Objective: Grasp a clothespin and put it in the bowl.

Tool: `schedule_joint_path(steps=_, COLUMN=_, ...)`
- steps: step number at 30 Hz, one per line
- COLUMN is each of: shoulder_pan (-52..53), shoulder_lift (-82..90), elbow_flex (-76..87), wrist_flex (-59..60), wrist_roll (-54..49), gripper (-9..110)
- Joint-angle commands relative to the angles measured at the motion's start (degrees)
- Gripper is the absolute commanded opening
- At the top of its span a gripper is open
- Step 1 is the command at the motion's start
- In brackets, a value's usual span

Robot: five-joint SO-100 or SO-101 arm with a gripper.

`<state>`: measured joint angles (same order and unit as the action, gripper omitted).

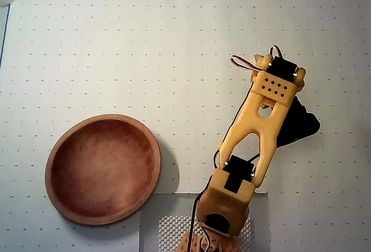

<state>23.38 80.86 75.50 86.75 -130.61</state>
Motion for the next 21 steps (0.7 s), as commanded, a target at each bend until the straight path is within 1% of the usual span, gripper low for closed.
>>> schedule_joint_path(steps=1, shoulder_pan=-1.0, shoulder_lift=-0.7, elbow_flex=-5.3, wrist_flex=-0.9, wrist_roll=-0.9, gripper=-3)
schedule_joint_path(steps=11, shoulder_pan=-1.8, shoulder_lift=-11.0, elbow_flex=-16.4, wrist_flex=-0.1, wrist_roll=3.8, gripper=-3)
schedule_joint_path(steps=21, shoulder_pan=-1.2, shoulder_lift=-19.6, elbow_flex=-25.6, wrist_flex=-0.1, wrist_roll=4.2, gripper=-3)
